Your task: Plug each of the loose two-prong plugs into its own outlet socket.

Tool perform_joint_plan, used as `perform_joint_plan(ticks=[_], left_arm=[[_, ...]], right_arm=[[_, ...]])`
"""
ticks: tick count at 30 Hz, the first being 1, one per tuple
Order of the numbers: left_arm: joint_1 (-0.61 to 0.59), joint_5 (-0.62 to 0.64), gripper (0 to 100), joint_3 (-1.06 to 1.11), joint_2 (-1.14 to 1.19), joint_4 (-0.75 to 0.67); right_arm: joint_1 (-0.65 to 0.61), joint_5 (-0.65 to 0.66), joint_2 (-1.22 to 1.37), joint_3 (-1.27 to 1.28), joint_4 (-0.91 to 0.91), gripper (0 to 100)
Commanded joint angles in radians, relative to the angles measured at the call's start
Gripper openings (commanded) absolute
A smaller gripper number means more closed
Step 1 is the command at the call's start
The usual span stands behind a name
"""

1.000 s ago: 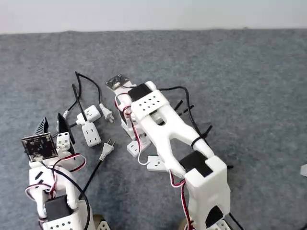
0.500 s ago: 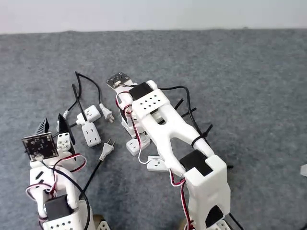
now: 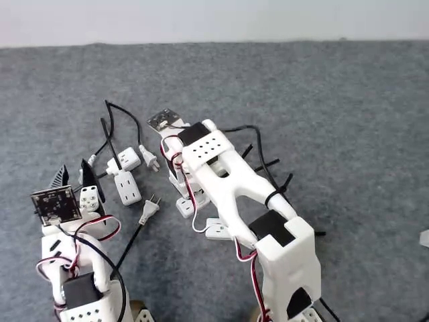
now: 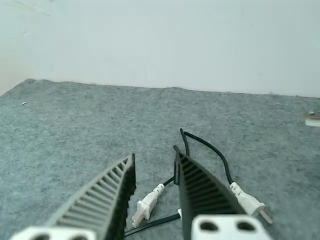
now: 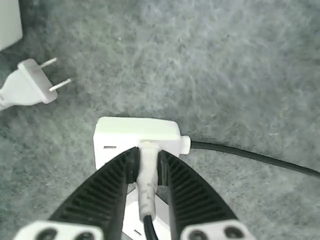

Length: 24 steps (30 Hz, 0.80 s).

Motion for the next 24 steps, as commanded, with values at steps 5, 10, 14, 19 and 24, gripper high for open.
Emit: perform_joint_plan(ticks=[5,10,14,19,24], left_arm=[[0.008,0.003,14,-0.01,-0.009,-0.032],[0.009,0.003,14,-0.008,-0.009,-0.032],[0.009,0.003,14,-0.008,-0.009,-0.034],[0.009,0.003,14,-0.008,-0.009,-0.034],[0.009,0.003,14,-0.008,-0.009,-0.034]], right_arm=[[-0.007,-0.012,-0.013,0.109,-0.124,0.8],[-0.007,-0.014,-0.013,0.184,-0.194,0.8],[-0.007,-0.014,-0.013,0.218,-0.225,0.8],[-0.007,-0.017,-0.013,0.236,-0.232,0.8],[-0.005,-0.017,-0.004,0.233,-0.239,1.3]])
